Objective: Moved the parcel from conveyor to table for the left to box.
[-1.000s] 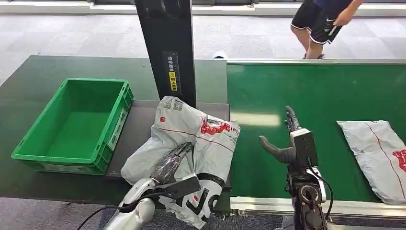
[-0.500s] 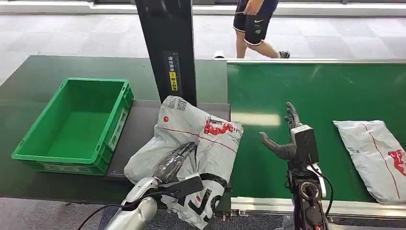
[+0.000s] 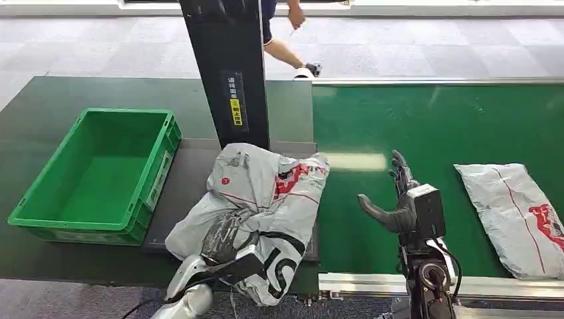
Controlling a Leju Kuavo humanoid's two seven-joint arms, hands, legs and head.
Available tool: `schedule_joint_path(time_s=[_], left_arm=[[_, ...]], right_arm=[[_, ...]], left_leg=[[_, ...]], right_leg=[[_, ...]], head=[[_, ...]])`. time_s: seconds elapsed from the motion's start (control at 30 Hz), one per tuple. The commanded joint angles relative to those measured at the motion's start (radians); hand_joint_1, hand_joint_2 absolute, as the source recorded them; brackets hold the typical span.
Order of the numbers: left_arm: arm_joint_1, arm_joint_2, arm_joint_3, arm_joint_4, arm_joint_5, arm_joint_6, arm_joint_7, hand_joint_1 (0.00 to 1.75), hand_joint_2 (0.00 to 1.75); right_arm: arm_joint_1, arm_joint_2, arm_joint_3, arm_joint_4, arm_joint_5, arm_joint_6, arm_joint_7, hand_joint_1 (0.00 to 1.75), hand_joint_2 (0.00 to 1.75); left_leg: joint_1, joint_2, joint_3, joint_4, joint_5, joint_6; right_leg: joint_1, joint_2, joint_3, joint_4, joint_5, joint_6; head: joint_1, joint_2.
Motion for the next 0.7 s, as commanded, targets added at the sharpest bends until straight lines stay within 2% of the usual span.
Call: schedule_joint_path(time_s=[0.03, 0.37, 0.57, 0.7], left_arm=[[0.094, 0.031, 0.09, -0.233, 0.108, 0.094, -0.089, 1.75, 1.75], [0.083, 0.028, 0.085, -0.236, 0.135, 0.305, -0.199, 1.75, 1.75], [0.157, 0.016, 0.12, -0.601, 0.036, 0.318, -0.218, 1.75, 1.75], [0.153, -0.002, 0.169, -0.673, -0.031, 0.318, -0.218, 1.75, 1.75]], right_arm=[[-0.043, -0.016, 0.035, 0.085, -0.002, -0.016, 0.003, 0.0, 1.75], [-0.087, -0.019, 0.055, 0.139, -0.006, -0.034, -0.003, 0.0, 1.75], [-0.121, -0.021, 0.08, 0.183, -0.01, -0.049, -0.008, 0.0, 1.75], [-0.096, -0.025, 0.083, 0.158, -0.016, -0.059, -0.011, 0.0, 1.75]], left_leg=[[0.001, 0.006, -0.005, -0.001, 0.0, -0.001], [0.001, 0.004, -0.015, 0.0, 0.0, -0.001], [0.002, 0.005, -0.018, 0.002, -0.001, -0.001], [0.002, 0.003, -0.017, 0.001, 0.0, -0.001]], right_leg=[[0.001, 0.006, -0.007, -0.001, 0.002, -0.001], [0.001, 0.004, -0.016, -0.001, 0.001, -0.001], [0.002, 0.005, -0.018, 0.001, 0.001, -0.001], [0.002, 0.003, -0.017, 0.0, 0.0, -0.001]], head=[[0.0, 0.0], [0.0, 0.0], [0.0, 0.0], [0.0, 0.0]])
